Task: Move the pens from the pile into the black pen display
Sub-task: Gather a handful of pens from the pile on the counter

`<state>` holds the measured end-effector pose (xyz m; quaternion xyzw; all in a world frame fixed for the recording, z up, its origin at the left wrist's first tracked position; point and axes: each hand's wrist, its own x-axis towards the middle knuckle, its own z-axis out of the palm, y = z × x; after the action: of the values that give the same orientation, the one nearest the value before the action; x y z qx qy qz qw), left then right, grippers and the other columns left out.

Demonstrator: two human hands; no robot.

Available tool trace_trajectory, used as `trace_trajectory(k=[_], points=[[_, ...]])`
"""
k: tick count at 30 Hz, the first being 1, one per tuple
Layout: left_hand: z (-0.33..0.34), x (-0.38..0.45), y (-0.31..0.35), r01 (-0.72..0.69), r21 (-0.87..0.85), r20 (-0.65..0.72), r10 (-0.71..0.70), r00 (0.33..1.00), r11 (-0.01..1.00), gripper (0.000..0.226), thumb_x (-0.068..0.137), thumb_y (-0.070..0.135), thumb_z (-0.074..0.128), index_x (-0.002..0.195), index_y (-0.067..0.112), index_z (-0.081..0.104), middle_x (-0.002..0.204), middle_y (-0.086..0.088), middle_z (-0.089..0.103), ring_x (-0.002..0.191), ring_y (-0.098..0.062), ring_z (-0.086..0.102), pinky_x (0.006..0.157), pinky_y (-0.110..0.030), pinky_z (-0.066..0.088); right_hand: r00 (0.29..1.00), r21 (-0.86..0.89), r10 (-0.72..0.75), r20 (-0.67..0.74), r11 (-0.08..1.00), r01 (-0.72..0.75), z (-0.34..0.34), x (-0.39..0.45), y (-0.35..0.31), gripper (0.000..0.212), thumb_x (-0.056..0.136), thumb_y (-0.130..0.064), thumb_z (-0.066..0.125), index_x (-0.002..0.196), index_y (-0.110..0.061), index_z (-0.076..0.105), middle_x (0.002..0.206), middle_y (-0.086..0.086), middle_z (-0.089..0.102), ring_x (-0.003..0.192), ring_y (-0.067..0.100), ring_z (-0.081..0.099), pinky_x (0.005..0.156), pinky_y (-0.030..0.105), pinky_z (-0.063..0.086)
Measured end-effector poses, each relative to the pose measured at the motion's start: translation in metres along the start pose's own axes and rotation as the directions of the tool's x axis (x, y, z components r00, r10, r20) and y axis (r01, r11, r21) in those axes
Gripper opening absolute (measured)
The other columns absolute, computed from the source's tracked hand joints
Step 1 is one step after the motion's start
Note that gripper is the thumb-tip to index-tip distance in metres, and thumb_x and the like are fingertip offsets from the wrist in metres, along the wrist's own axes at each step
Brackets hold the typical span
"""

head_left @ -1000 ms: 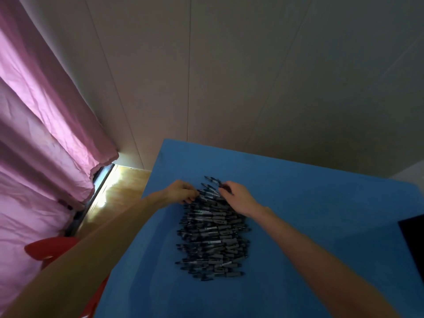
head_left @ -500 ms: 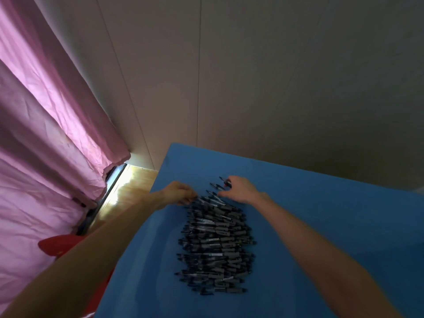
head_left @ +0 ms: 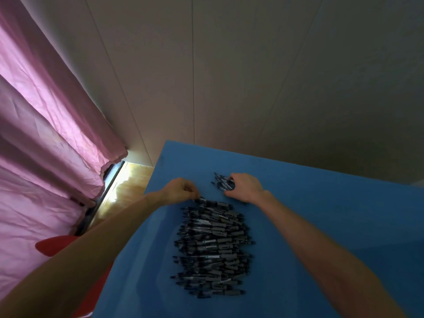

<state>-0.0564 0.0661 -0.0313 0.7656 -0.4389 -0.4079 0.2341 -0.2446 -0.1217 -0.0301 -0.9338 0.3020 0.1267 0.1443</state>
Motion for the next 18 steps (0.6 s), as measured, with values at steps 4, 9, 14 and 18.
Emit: trace_trajectory(k=[4,9,14,18], points=[[0.001,0.009,0.009,0.004,0.202,-0.081,0.013,0.997,0.979,0.008,0.092,0.025,0.068,0.087,0.026,0.075,0.096,0.007,0.074,0.091,-0.015,0.067,0.082,-0.032,0.055,0.993,0.172,0.115,-0.003,0.979,-0.113,0.009,-0.003,0.014,0.057,0.081,-0.068,0.071,0.110,-0.021,0.058,0.100,-0.003,0.064,0.089,0.020,0.062,0.069,0.034,0.050],[0.002,0.022,0.029,0.012,0.404,-0.118,0.039,0.992,0.915,0.014,0.094,0.030,0.062,0.088,0.024,0.073,0.092,0.006,0.071,0.087,-0.019,0.066,0.076,-0.033,0.056,0.980,0.538,0.188,0.061,0.821,-0.191,0.014,-0.005,0.026,0.035,0.095,-0.049,0.065,0.094,-0.015,0.061,0.085,-0.001,0.061,0.079,0.017,0.059,0.065,0.031,0.044],[0.015,0.035,0.042,-0.005,0.482,0.015,-0.003,1.000,0.876,0.017,0.091,0.040,0.068,0.097,0.026,0.074,0.102,0.006,0.072,0.095,-0.020,0.066,0.082,-0.037,0.058,0.973,0.591,0.223,0.063,0.777,-0.216,0.017,-0.010,0.042,0.028,0.097,-0.034,0.066,0.087,-0.008,0.061,0.077,0.004,0.058,0.068,0.016,0.053,0.060,0.031,0.038],[0.023,0.037,0.044,-0.060,0.552,-0.019,0.084,0.996,0.832,0.015,0.091,0.028,0.068,0.104,0.029,0.075,0.110,0.009,0.070,0.100,-0.018,0.064,0.080,-0.031,0.055,0.984,0.560,0.176,0.037,0.812,-0.166,0.015,-0.008,0.033,0.030,0.092,-0.044,0.071,0.095,-0.016,0.065,0.087,-0.001,0.066,0.077,0.014,0.061,0.065,0.032,0.046]])
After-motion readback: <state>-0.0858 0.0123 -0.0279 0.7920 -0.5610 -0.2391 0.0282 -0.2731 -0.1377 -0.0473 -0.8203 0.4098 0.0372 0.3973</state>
